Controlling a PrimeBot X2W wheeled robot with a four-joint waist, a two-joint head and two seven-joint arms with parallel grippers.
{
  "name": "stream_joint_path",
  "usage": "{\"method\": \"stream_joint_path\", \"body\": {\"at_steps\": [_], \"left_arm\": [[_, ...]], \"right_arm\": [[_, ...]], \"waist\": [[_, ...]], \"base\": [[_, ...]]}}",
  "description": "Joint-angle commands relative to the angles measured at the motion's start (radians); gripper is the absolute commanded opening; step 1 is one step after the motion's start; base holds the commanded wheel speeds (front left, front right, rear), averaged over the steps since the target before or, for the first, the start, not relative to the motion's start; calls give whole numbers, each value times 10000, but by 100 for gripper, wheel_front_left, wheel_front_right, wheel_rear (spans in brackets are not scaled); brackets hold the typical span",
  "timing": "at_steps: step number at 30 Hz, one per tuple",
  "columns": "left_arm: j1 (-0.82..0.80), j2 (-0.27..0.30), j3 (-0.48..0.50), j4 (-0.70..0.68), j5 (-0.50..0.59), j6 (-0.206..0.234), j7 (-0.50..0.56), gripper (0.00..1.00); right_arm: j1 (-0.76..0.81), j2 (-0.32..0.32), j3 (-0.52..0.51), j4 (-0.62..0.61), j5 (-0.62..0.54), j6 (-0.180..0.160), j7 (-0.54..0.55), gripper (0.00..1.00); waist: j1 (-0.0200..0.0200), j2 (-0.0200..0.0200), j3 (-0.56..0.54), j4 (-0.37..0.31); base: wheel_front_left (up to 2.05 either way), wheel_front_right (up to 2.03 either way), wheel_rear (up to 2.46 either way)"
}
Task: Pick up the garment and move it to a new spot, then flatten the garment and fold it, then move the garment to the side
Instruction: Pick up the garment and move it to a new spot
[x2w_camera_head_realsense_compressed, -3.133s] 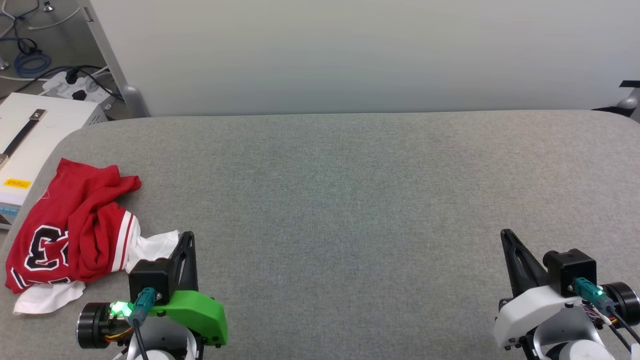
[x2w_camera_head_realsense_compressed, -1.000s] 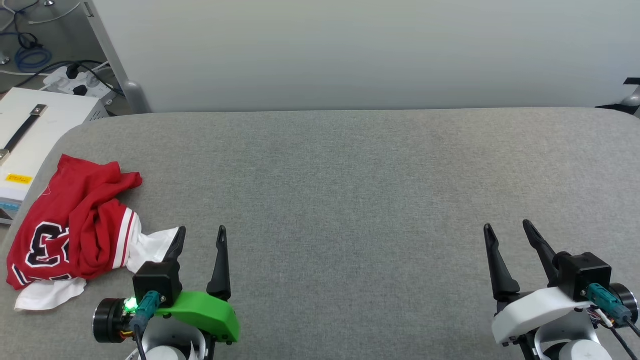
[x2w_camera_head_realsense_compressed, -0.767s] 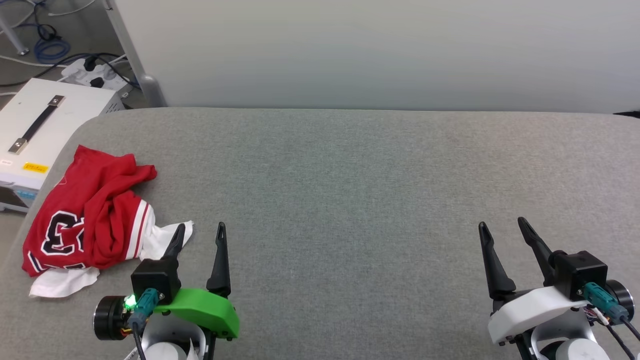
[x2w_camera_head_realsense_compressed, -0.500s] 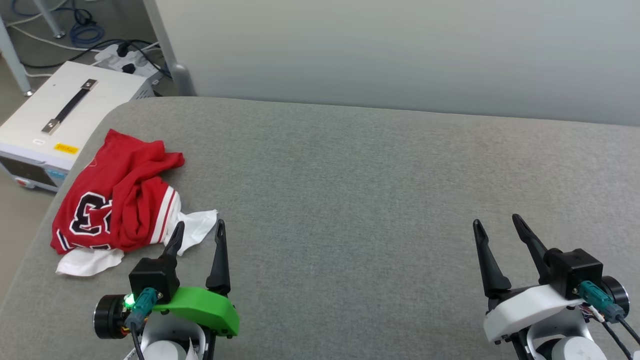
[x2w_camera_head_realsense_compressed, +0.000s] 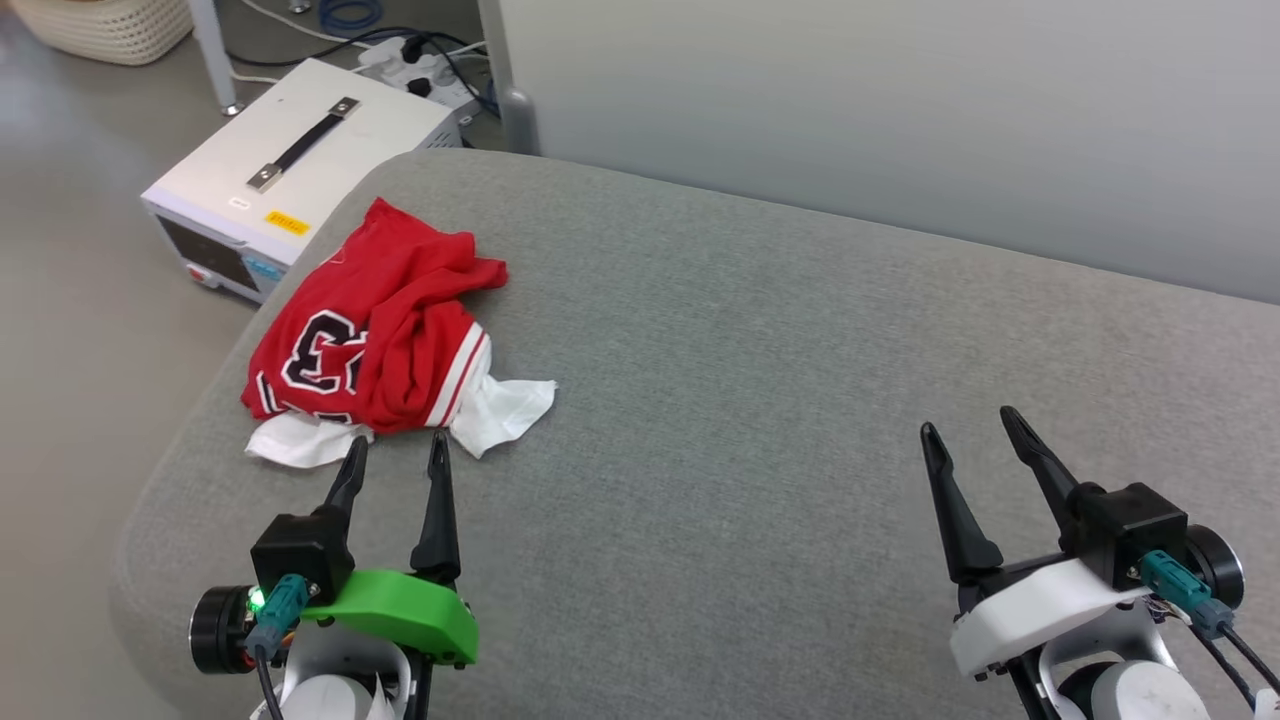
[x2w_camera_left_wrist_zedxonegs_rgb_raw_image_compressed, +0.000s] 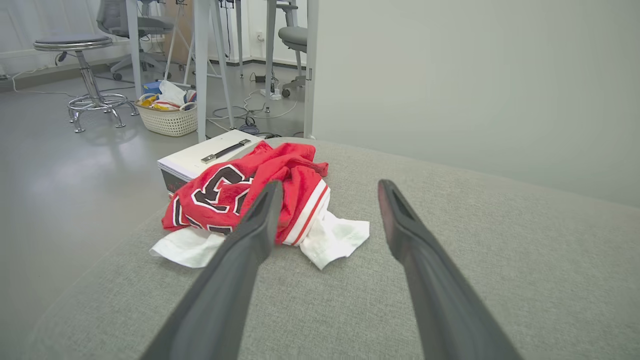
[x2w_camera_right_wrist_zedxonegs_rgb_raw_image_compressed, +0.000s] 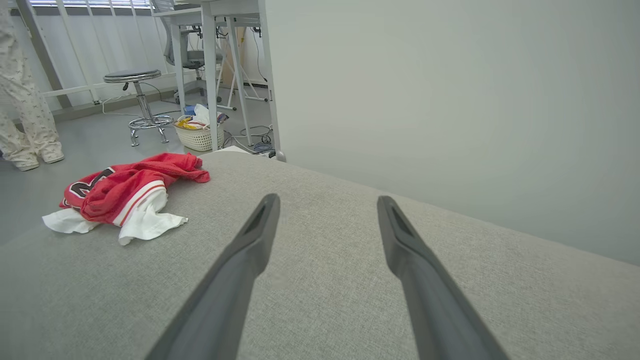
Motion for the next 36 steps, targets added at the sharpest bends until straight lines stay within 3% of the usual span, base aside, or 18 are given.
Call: {"method": "stream_joint_path", "body": {"at_steps": [1, 17, 36], "left_arm": [[-186, -32, 23, 56, -58, 9, -100, 100], [-284, -39, 315, 101, -107, -11, -453, 100], [-432, -47, 231, 616, -59, -381, -848, 100]], "right_arm": [[-194, -77, 65, -90, -20, -5, -10, 100], [-427, -242, 692, -414, 77, -6, -74, 100], [-546, -352, 1139, -614, 474, -7, -258, 100]], "waist": [[0, 0, 104, 606], [0, 0, 380, 2050], [0, 0, 567, 3103]], "base": [[0, 0, 0], [0, 0, 0], [0, 0, 0]]}}
